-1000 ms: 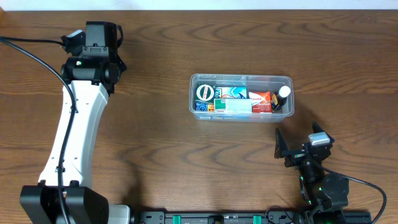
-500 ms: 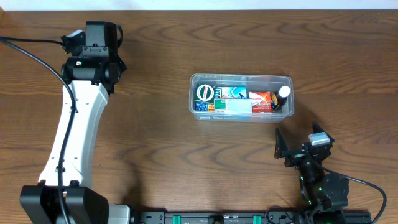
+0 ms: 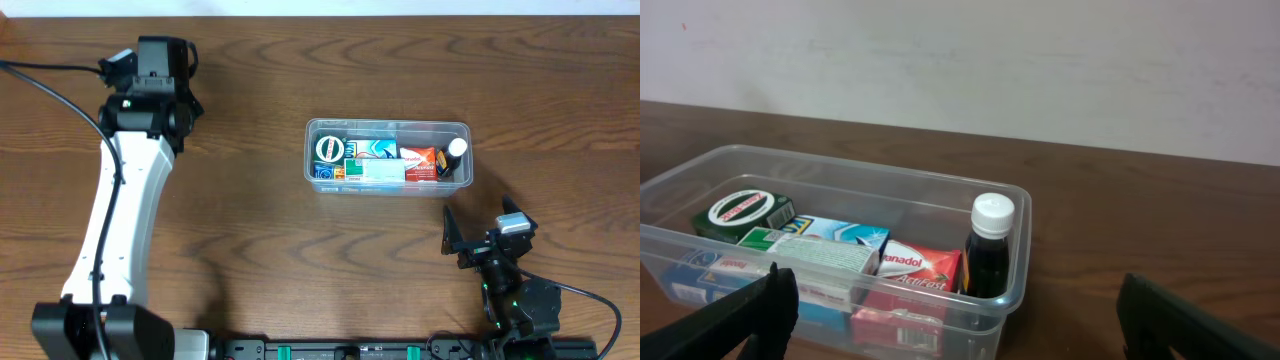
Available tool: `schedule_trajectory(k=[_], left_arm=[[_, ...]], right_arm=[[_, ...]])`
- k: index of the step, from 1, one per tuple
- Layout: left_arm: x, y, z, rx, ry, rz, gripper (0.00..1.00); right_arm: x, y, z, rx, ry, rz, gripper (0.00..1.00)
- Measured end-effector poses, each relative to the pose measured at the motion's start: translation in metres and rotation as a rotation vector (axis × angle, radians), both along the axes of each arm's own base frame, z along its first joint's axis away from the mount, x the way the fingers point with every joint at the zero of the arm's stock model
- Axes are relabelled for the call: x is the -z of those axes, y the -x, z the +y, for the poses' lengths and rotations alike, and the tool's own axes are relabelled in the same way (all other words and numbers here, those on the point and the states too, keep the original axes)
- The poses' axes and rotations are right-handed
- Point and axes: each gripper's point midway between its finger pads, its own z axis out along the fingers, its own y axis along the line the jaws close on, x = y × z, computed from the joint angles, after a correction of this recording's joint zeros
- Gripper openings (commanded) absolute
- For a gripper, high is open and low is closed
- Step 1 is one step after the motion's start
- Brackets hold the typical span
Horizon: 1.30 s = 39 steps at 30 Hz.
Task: Pack container
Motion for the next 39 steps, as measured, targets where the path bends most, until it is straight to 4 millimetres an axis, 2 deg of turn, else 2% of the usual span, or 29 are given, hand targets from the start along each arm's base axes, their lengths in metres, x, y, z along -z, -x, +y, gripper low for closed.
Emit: schedule_trajectory(k=[3, 8, 17, 23, 25, 27, 29, 34, 37, 39], left_arm=[[0.002, 0.019, 0.001, 0.000, 0.000, 0.001, 0.98], [0.014, 0.069, 0.003, -0.001, -0.001, 0.010, 0.98], [0.101, 0.183, 0.007, -0.001, -0.007, 0.130, 0.98], [0.138, 0.224, 0.009, -0.005, -0.007, 0.092, 0.98], [0.141, 0.226, 0.010, -0.008, -0.005, 0.057, 0.98], [0.136, 0.218, 0.009, -0.012, 0.001, -0.027, 0.98], [0.123, 0.202, 0.009, -0.013, 0.006, -0.144, 0.98], [0.075, 0.153, 0.001, 0.013, 0.059, -0.523, 0.98], [0.064, 0.141, -0.008, 0.058, 0.096, -0.646, 0.98], [0.066, 0.137, -0.016, 0.105, 0.117, -0.684, 0.98]], right_arm=[[0.000, 0.000, 0.000, 0.000, 0.000, 0.000, 0.99], [0.000, 0.000, 0.000, 0.000, 0.000, -0.001, 0.99], [0.000, 0.000, -0.001, 0.004, 0.000, -0.002, 0.99], [0.000, 0.000, -0.001, 0.004, 0.000, -0.003, 0.99], [0.000, 0.000, -0.001, 0.004, 0.000, -0.003, 0.99], [0.000, 0.000, -0.001, 0.004, 0.000, -0.002, 0.99], [0.000, 0.000, -0.001, 0.004, 0.000, -0.003, 0.99], [0.000, 0.000, -0.001, 0.004, 0.000, -0.003, 0.99], [0.000, 0.000, -0.001, 0.004, 0.000, -0.003, 0.99], [0.000, 0.000, -0.001, 0.004, 0.000, -0.003, 0.99]])
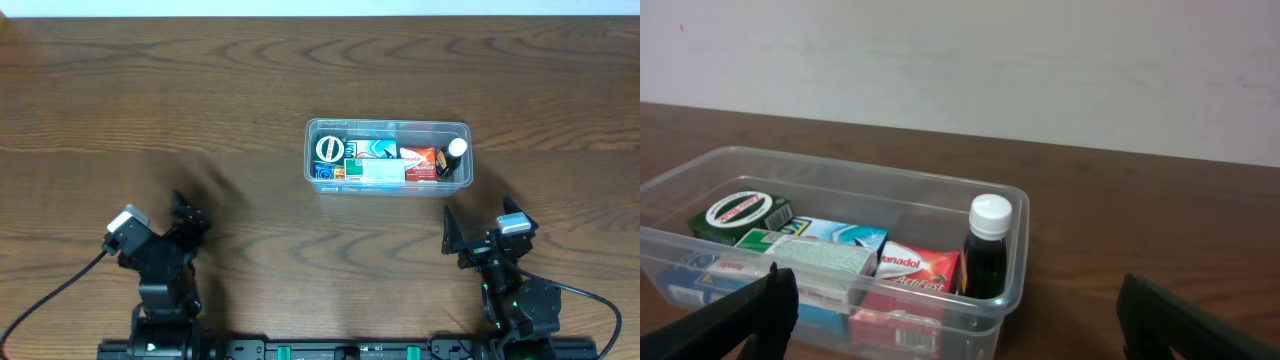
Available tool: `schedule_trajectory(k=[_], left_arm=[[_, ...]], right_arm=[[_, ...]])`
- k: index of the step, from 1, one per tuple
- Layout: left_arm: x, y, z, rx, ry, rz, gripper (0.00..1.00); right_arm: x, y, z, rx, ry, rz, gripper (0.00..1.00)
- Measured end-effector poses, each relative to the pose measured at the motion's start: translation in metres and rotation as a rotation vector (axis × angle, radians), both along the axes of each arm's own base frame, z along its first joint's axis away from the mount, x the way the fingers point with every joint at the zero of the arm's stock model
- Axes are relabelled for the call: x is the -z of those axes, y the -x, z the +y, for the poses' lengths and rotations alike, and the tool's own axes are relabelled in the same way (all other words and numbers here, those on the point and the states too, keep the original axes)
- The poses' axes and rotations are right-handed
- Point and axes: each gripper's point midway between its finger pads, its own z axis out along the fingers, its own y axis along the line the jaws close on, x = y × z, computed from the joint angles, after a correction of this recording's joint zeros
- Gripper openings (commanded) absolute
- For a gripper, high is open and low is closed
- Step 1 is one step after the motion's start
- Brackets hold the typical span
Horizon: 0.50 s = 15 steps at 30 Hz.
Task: Pack container
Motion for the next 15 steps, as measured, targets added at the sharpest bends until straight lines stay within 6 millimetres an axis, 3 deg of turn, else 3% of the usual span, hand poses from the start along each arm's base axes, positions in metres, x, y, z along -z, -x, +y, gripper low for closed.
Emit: schedule_trajectory(k=[8, 15], left_arm=[[0.021, -0.001, -0.023, 0.178, -0.071, -0.008, 0.98], [0.023, 0.001, -0.025, 0.225, -0.163, -0.018, 0.98]], right_arm=[[0.000, 0.000, 0.000, 0.000, 0.000, 0.000, 0.99], [0.000, 0.000, 0.000, 0.000, 0.000, 0.000, 0.99]])
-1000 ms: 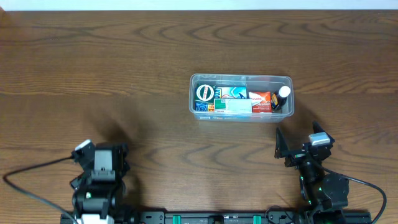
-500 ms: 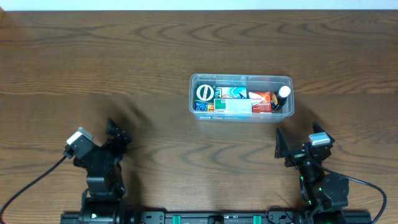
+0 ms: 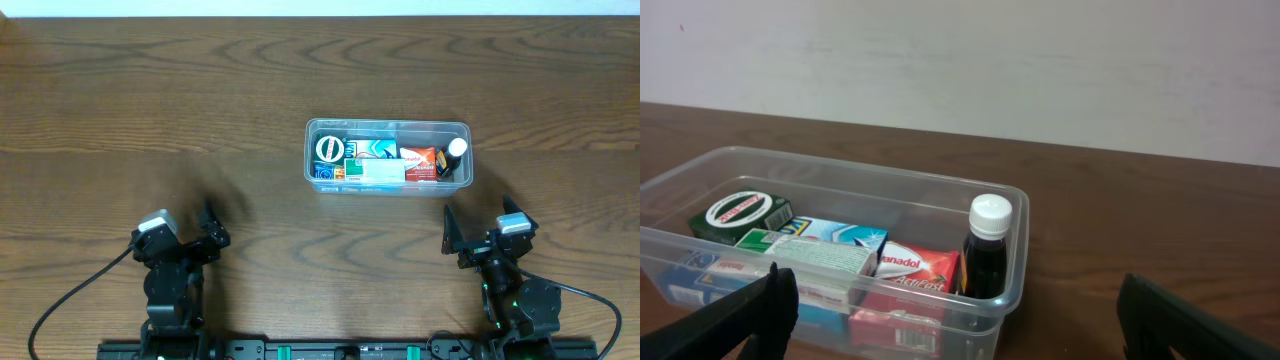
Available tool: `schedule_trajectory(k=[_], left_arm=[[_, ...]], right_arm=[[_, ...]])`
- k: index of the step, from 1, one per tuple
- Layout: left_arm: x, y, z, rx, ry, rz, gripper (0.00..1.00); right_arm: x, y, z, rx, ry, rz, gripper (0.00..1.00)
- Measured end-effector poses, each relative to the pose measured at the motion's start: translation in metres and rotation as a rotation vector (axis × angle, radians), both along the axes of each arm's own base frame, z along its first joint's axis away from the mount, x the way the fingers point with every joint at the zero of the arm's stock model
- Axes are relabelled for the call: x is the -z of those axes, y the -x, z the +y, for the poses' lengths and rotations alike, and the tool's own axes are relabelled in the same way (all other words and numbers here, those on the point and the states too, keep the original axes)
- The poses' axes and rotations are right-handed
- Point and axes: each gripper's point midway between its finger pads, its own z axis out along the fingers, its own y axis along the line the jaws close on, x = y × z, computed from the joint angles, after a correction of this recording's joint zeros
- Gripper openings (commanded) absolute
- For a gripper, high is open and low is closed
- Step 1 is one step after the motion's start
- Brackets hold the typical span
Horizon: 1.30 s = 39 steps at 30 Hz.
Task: Pack container
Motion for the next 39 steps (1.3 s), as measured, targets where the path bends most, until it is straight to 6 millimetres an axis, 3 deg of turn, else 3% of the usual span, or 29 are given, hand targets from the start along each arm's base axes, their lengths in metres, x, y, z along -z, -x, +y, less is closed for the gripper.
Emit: schedule_trajectory(k=[7, 17, 26, 39], left_arm=[[-0.011, 0.001, 0.012, -0.023, -0.054, -0.054, 0.98], [-0.026, -0.001, -0.012, 0.139, -0.137, -0.122, 0.98], [-0.027, -0.002, -0.041, 0.274, -0.142, -0.136, 0.98], [-0.027, -0.003, -0.040, 0.264, -0.149, -0.145, 0.98]], right_arm=[[0.000, 0.000, 0.000, 0.000, 0.000, 0.000, 0.99], [0.000, 0.000, 0.000, 0.000, 0.000, 0.000, 0.99], [0.000, 0.000, 0.000, 0.001, 0.000, 0.000, 0.99], [0.000, 0.000, 0.000, 0.003, 0.000, 0.000, 0.99]])
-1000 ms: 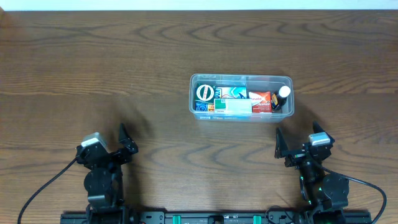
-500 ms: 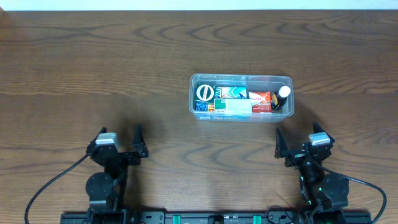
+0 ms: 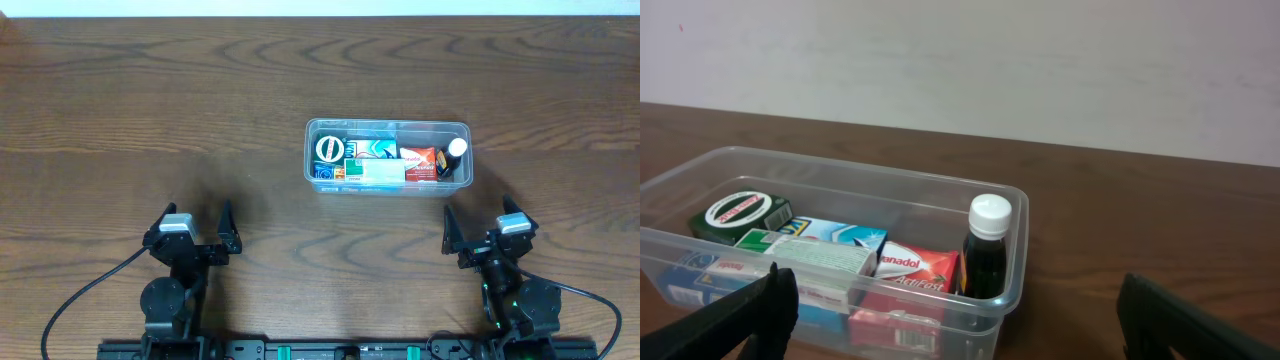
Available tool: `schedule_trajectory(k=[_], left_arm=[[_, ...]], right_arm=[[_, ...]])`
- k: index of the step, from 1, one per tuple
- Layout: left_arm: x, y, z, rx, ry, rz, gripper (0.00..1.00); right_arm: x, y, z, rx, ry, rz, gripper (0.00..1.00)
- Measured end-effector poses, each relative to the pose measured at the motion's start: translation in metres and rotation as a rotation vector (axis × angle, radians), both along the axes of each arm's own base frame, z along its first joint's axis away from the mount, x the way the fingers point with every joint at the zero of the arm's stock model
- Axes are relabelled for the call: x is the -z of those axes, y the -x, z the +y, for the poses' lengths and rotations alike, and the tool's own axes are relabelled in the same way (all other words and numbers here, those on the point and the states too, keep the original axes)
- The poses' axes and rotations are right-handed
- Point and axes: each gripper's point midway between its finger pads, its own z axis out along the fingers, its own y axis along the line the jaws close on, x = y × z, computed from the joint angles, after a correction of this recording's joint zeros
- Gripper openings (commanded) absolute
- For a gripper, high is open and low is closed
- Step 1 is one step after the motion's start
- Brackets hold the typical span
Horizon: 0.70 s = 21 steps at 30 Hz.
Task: Pack container
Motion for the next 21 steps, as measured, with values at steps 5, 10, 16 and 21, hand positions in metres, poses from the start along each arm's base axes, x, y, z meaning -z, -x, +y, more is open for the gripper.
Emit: schedule_trajectory(k=[5, 10, 16, 21], left_arm=[[0.000, 0.000, 0.003, -0.012, 0.000, -0.001, 0.98], [0.000, 0.000, 0.010, -0.043, 0.000, 0.000, 0.98], [0.000, 0.000, 0.011, -0.046, 0.000, 0.000, 0.98], [0.000, 0.000, 0.011, -0.047, 0.000, -0.001, 0.98]], right_arm=[[0.000, 0.000, 0.000, 0.000, 0.000, 0.000, 0.99], [0.000, 0.000, 0.000, 0.000, 0.000, 0.000, 0.99], [0.000, 0.000, 0.000, 0.000, 0.000, 0.000, 0.99], [0.000, 0.000, 0.000, 0.000, 0.000, 0.000, 0.99]])
